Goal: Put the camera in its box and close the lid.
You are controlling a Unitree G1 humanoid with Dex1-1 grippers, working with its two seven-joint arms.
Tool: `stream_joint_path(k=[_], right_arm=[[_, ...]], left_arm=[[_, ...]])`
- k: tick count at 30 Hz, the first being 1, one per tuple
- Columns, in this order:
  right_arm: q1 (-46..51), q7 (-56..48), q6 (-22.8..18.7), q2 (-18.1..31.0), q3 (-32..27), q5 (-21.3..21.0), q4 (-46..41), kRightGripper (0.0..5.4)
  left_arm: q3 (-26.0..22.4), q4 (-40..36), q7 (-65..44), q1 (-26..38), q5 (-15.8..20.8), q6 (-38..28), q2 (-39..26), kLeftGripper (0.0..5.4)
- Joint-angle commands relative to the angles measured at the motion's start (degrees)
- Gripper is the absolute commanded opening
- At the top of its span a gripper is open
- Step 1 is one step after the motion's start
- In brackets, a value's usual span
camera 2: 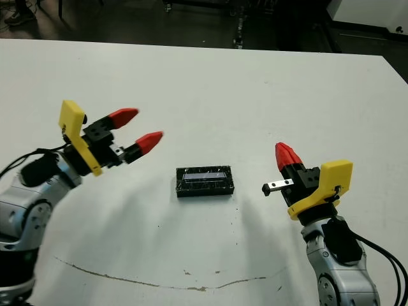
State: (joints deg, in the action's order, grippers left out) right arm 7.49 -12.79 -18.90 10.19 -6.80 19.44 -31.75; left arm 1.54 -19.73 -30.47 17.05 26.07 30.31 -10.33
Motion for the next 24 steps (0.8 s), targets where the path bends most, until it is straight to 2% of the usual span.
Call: stream_joint_path(k=[1, 5, 12, 16, 21, 24], right_arm=[[0.6, 0.6, -0.1, 0.1, -0.3, -0.2, 0.4, 0.0], [0.5, 1.8, -1.2, -0.4, -0.3, 0.0, -0.1, 0.0], [0.7, 2.9, -0.7, -0.4, -0.3, -0.8, 0.0, 0.0], [0.6, 3.9, -1.6, -0.4, -0.5, -0.7, -0.6, 0.0], [0.5, 3.9, -1.3, -0.1, -0.7, -0.5, -0.5, 0.0], [0.5, 3.4, -0.6, -0.1, -0.7, -0.4, -0.1, 0.0]], left_arm=[[3.1, -1.1, 3.5, 0.6, 0.2, 2.4, 2.8, 3.26], [7.4, -0.9, 5.4, 0.5, -1.0, 2.4, 4.8, 2.65], [13.6, 3.6, 6.5, 0.6, -2.9, 3.2, 7.2, 1.72], [16.9, 7.9, 7.2, 1.1, -6.3, 2.8, 7.5, 1.11], [18.7, 15.6, 7.3, 2.2, -8.9, 4.7, 8.1, 0.45], [21.0, 20.1, 6.5, 2.0, -11.8, 2.8, 7.7, 0.04]])
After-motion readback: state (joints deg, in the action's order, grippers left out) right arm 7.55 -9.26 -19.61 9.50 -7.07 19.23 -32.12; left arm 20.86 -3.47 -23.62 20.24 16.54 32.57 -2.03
